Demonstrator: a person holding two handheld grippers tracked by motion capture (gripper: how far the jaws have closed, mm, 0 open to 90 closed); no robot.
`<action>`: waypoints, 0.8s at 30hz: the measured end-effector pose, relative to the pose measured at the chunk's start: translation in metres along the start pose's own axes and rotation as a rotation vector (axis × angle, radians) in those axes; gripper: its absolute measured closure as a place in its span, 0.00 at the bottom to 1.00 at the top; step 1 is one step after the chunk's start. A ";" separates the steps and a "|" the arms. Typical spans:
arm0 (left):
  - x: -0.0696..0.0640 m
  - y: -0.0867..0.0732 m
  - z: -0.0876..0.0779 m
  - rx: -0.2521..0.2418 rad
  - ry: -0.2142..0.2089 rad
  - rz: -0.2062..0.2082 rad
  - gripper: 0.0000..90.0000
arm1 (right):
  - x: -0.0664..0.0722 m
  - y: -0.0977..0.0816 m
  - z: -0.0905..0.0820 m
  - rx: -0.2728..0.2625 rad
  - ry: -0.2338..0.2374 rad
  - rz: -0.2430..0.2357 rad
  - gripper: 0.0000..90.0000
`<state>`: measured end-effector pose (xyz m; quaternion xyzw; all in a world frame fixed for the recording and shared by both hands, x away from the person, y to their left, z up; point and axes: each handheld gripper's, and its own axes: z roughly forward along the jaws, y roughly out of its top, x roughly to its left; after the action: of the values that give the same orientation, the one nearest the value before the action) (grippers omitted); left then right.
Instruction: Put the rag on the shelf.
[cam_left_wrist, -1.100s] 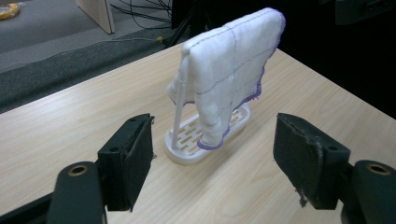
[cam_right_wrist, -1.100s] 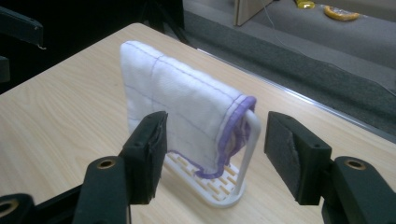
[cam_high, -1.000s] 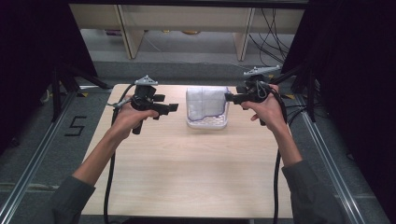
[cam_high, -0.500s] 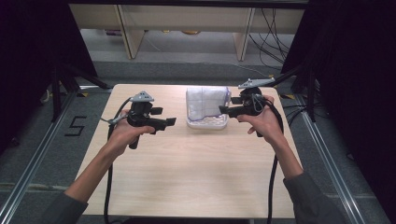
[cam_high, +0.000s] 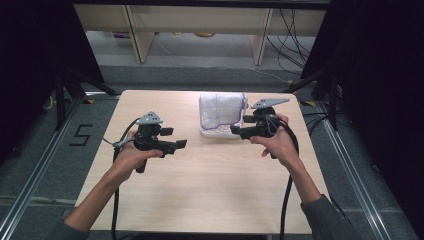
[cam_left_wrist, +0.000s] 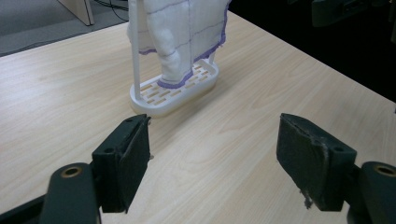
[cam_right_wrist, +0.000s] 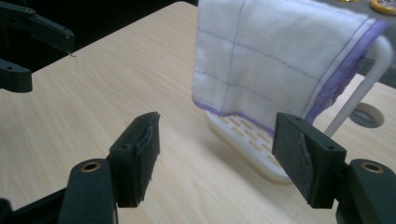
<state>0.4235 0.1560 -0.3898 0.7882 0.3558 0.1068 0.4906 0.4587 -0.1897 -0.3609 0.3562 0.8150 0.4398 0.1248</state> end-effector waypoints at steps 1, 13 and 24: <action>-0.001 -0.002 0.000 -0.003 0.002 -0.006 0.28 | 0.001 -0.002 0.000 0.005 0.004 0.005 0.37; -0.006 -0.031 -0.003 0.014 0.005 0.000 0.28 | 0.015 -0.026 0.010 -0.004 0.049 0.006 0.36; -0.010 -0.058 -0.009 0.036 0.010 0.010 0.27 | 0.028 -0.043 0.022 0.035 0.072 -0.017 0.35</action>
<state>0.3849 0.1716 -0.4328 0.7981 0.3562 0.1071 0.4740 0.4296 -0.1721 -0.4057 0.3353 0.8295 0.4368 0.0930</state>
